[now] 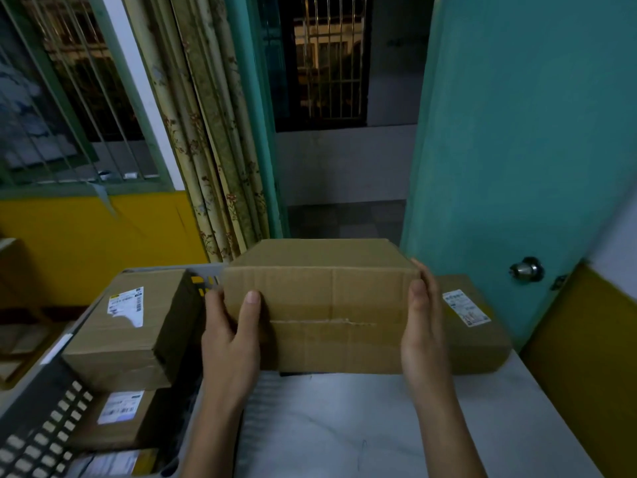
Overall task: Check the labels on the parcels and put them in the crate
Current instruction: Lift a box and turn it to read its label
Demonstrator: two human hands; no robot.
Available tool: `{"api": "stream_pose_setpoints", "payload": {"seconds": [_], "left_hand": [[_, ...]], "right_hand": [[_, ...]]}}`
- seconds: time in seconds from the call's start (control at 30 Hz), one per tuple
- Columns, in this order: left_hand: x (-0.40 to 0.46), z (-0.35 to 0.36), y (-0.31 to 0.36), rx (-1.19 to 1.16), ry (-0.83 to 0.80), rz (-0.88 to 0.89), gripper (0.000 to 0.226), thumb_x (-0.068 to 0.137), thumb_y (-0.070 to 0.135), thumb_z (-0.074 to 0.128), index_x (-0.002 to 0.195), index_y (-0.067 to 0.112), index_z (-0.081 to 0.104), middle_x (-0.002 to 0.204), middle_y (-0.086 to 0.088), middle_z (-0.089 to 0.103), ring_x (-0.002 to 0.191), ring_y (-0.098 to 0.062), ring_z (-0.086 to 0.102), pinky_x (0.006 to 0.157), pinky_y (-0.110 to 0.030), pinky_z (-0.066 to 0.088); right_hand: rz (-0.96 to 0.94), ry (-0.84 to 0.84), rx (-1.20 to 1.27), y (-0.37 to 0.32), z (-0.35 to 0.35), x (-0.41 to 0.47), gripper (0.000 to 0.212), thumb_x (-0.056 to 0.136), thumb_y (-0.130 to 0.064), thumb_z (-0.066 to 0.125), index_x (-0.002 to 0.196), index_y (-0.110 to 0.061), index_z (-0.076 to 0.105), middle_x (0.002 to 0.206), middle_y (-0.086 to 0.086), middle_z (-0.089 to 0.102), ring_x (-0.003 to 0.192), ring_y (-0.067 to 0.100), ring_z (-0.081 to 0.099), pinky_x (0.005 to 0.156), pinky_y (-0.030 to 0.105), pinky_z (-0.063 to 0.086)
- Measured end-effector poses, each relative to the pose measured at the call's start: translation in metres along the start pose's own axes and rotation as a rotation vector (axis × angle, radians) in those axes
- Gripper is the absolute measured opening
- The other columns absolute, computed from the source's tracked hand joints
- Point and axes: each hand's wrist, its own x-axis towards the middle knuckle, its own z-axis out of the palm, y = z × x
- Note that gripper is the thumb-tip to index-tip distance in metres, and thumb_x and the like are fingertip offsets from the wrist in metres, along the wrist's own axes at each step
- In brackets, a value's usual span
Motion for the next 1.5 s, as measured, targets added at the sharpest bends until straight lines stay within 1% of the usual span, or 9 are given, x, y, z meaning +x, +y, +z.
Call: {"api": "stream_pose_setpoints", "payload": {"seconds": [0.13, 0.37, 0.5, 0.6, 0.73, 0.9, 1.0, 1.17, 1.5], "left_hand": [[0.003, 0.002, 0.002, -0.034, 0.019, -0.069, 0.058, 0.101, 0.060, 0.039, 0.150, 0.029, 0.037, 0.137, 0.019, 0.038, 0.117, 0.001, 0.039, 0.099, -0.028, 0.029], [0.013, 0.003, -0.008, 0.006, 0.224, -0.059, 0.026, 0.101, 0.057, 0.034, 0.092, 0.044, 0.054, 0.093, 0.020, 0.054, 0.079, 0.024, 0.049, 0.074, -0.020, 0.037], [0.018, 0.001, -0.006, 0.041, 0.250, -0.068, 0.031, 0.108, 0.045, 0.034, 0.083, 0.046, 0.051, 0.086, 0.018, 0.053, 0.073, 0.024, 0.048, 0.072, -0.010, 0.033], [0.020, 0.000, -0.001, 0.054, 0.243, -0.051, 0.032, 0.109, 0.042, 0.035, 0.083, 0.045, 0.053, 0.084, 0.018, 0.054, 0.071, 0.026, 0.049, 0.069, -0.007, 0.034], [0.027, -0.001, -0.006, -0.018, 0.271, -0.044, 0.032, 0.107, 0.045, 0.039, 0.081, 0.032, 0.052, 0.080, 0.012, 0.052, 0.066, 0.016, 0.051, 0.066, -0.020, 0.040], [0.032, 0.004, -0.006, 0.111, 0.226, -0.026, 0.035, 0.107, 0.049, 0.035, 0.113, 0.021, 0.054, 0.098, 0.013, 0.057, 0.090, -0.010, 0.054, 0.073, -0.032, 0.036], [0.032, 0.003, -0.006, 0.252, 0.112, -0.049, 0.063, 0.099, 0.068, 0.036, 0.146, 0.026, 0.045, 0.141, 0.006, 0.055, 0.127, -0.017, 0.050, 0.107, -0.043, 0.040], [0.007, 0.014, 0.008, 0.244, -0.161, 0.084, 0.086, 0.081, 0.080, 0.033, 0.156, 0.036, 0.037, 0.166, 0.015, 0.026, 0.148, -0.002, 0.024, 0.124, -0.044, 0.024], [-0.010, 0.028, 0.018, -0.013, -0.304, 0.048, 0.084, 0.080, 0.070, 0.059, 0.154, 0.056, 0.023, 0.152, 0.022, 0.044, 0.134, 0.001, 0.049, 0.113, -0.038, 0.046]], "right_hand": [[-0.040, -0.002, -0.032, -0.001, -0.001, 0.001, 0.026, 0.094, -0.069, 0.031, 0.116, -0.062, 0.044, 0.103, -0.051, 0.052, 0.099, -0.024, 0.051, 0.074, -0.002, 0.041], [-0.111, -0.023, 0.001, 0.009, 0.000, 0.002, 0.043, 0.089, -0.079, 0.038, 0.123, -0.058, 0.054, 0.119, -0.033, 0.061, 0.116, -0.005, 0.058, 0.090, 0.012, 0.046], [-0.042, -0.050, 0.013, 0.014, -0.007, 0.015, 0.051, 0.081, -0.083, 0.045, 0.128, -0.064, 0.047, 0.131, -0.041, 0.051, 0.122, -0.019, 0.046, 0.092, 0.007, 0.040], [0.092, -0.074, 0.049, 0.021, -0.010, 0.022, 0.075, 0.077, -0.090, 0.045, 0.145, -0.060, 0.035, 0.150, -0.024, 0.043, 0.134, -0.001, 0.042, 0.106, 0.030, 0.038], [0.204, -0.142, 0.085, 0.019, -0.018, 0.026, 0.064, 0.076, -0.068, 0.048, 0.134, -0.042, 0.053, 0.112, -0.031, 0.064, 0.107, -0.008, 0.060, 0.078, 0.014, 0.045], [0.222, -0.019, 0.123, 0.031, -0.013, 0.023, 0.052, 0.075, -0.067, 0.054, 0.105, -0.026, 0.067, 0.090, -0.011, 0.076, 0.087, 0.007, 0.071, 0.075, 0.029, 0.052], [0.236, 0.090, 0.184, 0.038, -0.008, 0.022, 0.055, 0.074, -0.070, 0.057, 0.105, -0.026, 0.069, 0.091, -0.006, 0.078, 0.093, 0.017, 0.072, 0.084, 0.039, 0.054], [0.199, 0.252, 0.188, 0.033, 0.002, 0.022, 0.054, 0.077, -0.071, 0.052, 0.103, -0.025, 0.067, 0.088, -0.004, 0.075, 0.083, 0.006, 0.070, 0.073, 0.032, 0.052], [-0.027, 0.290, -0.071, 0.036, 0.012, 0.010, 0.050, 0.082, -0.083, 0.048, 0.080, -0.033, 0.052, 0.079, -0.008, 0.064, 0.078, 0.013, 0.065, 0.068, 0.030, 0.053]]}}
